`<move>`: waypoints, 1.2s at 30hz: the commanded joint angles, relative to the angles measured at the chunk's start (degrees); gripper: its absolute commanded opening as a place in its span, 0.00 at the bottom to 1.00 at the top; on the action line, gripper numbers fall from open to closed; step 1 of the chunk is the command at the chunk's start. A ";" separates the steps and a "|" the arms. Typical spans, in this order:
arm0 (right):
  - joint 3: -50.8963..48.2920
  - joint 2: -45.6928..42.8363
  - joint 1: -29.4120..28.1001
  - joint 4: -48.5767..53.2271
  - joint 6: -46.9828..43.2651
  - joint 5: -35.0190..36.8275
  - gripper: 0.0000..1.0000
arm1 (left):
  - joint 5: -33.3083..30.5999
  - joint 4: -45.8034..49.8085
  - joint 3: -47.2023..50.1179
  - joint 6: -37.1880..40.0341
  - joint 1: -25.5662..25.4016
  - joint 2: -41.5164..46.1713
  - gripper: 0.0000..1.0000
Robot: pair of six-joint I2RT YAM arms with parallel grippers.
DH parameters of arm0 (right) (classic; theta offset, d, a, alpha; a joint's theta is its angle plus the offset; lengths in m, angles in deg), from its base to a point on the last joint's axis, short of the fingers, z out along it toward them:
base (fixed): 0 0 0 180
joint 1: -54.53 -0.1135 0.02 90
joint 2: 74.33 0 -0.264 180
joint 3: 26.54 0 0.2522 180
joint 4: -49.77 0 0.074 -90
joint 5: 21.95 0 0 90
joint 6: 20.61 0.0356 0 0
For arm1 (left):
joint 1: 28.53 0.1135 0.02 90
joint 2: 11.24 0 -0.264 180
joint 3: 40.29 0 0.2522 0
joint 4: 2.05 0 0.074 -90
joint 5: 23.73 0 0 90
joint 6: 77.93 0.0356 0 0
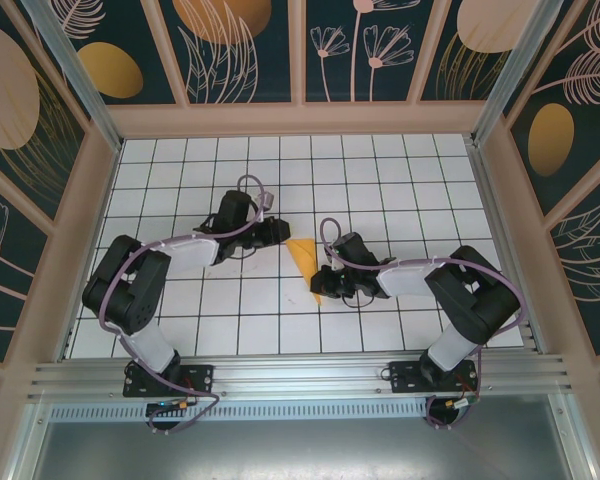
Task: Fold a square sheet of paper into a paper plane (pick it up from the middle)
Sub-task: Fold the wing for the fifth time at the center of the table.
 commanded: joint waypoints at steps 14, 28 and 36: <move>-0.74 1.62 0.26 5.23 0.16 2.71 0.13 | 5.16 -11.37 1.47 -6.44 -5.13 -10.57 0.21; 5.16 -2.42 0.26 9.61 -1.99 2.10 0.18 | -1.94 -4.23 0.99 -3.95 -5.14 -14.31 0.17; 11.70 0.50 0.30 10.55 -3.44 1.56 0.18 | -3.82 -0.19 -0.71 -1.96 -5.15 -14.71 0.15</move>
